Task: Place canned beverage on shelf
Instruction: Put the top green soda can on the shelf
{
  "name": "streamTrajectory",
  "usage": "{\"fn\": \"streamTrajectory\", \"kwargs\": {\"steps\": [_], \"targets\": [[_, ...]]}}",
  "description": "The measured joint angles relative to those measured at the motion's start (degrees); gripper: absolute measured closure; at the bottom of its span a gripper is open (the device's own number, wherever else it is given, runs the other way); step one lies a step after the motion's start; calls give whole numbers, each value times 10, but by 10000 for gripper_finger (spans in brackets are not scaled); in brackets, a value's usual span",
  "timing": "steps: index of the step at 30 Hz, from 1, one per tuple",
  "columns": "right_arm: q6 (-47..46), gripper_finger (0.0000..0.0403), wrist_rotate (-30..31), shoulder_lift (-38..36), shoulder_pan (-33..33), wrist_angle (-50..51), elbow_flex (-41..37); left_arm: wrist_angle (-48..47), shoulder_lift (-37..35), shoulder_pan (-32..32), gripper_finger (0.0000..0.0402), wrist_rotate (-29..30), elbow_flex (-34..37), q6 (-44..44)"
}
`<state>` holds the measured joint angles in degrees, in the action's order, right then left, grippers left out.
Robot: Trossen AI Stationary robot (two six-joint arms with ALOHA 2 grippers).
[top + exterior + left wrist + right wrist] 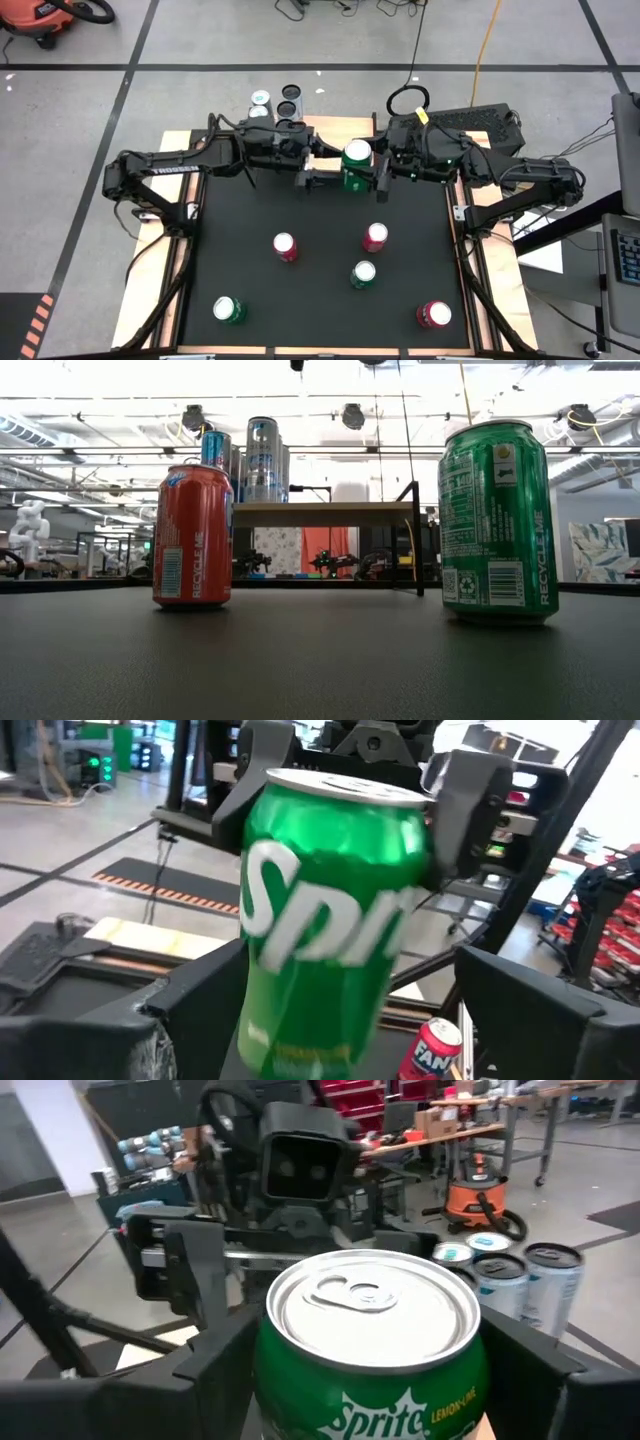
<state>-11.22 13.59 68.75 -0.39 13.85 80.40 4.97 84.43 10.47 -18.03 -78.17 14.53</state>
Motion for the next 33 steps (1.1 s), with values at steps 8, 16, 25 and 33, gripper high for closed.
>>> {"fn": "streamTrajectory", "kwargs": {"steps": [8, 16, 25, 33], "targets": [[-6, 125, -20, -20, -25, -6, 0, -83, -53, 4, 50, 6, 0, 2], [-16, 124, -94, -27, -55, -44, 1, -166, -112, -12, 49, 20, 1, 7], [32, 124, -155, -23, -86, -60, 1, -223, -170, -35, 49, 21, 1, 62], [43, 124, -233, -23, -115, -64, 1, -283, -204, -55, 49, 29, 1, 62]]}}
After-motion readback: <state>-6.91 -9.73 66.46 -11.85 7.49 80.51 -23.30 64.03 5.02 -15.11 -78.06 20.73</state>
